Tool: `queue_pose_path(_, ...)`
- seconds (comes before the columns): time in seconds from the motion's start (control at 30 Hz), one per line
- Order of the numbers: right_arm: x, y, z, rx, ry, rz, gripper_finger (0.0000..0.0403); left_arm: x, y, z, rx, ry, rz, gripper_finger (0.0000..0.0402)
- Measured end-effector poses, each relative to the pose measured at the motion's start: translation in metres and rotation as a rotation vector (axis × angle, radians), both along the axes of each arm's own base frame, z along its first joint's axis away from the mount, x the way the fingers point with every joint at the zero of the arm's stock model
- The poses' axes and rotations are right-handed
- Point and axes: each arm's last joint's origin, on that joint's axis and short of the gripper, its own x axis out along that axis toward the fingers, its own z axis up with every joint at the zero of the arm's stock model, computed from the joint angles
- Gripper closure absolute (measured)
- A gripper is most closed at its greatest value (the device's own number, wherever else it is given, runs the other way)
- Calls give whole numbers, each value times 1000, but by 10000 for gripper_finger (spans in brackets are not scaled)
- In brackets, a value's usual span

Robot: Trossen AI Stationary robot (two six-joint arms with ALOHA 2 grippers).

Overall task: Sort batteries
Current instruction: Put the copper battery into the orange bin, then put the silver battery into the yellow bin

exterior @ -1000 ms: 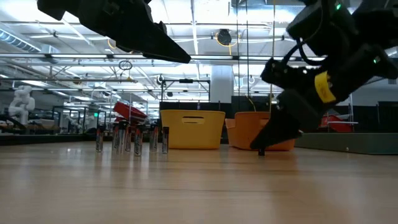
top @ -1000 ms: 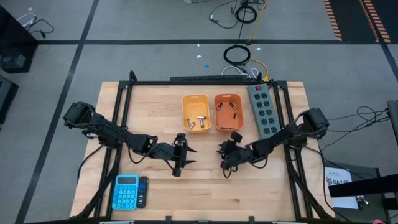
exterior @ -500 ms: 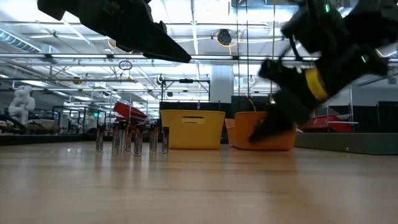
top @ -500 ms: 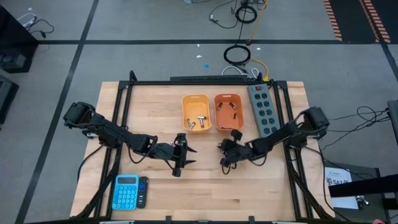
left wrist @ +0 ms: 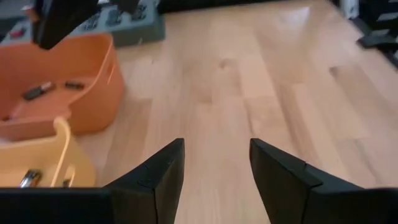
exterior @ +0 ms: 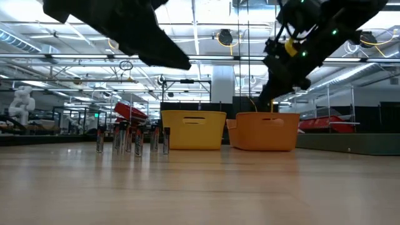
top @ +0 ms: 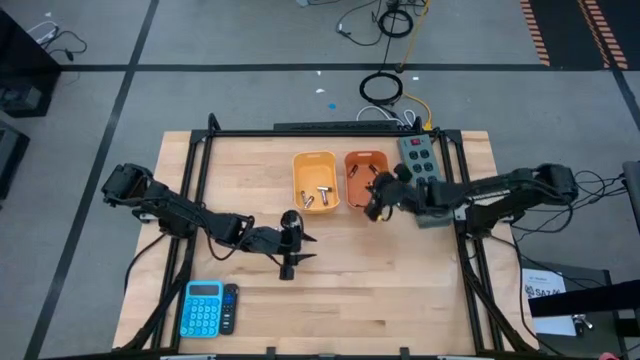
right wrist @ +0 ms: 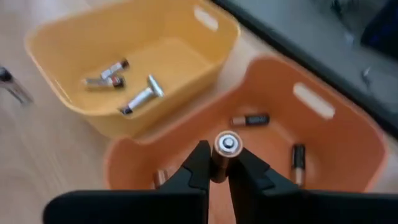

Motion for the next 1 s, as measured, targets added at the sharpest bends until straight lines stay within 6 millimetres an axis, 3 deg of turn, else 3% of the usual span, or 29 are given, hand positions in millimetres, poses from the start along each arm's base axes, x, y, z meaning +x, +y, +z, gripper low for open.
queue_pose_path(0.17,3,-12,-12,48,55,11,328,-2,9,-7,-6,84,29,210)
queue_pose_path(0.3,3,-13,-13,55,62,22,315,-6,13,-11,-13,167,13,210)
queue_pose_path(0.57,-5,-11,9,-28,-4,23,311,-11,13,3,58,390,47,210)
queue_pose_path(0.8,-19,12,39,-145,-102,61,310,-21,9,10,116,540,34,210)
queue_pose_path(1.0,-20,44,44,-201,-142,123,310,-36,14,3,148,681,138,210)
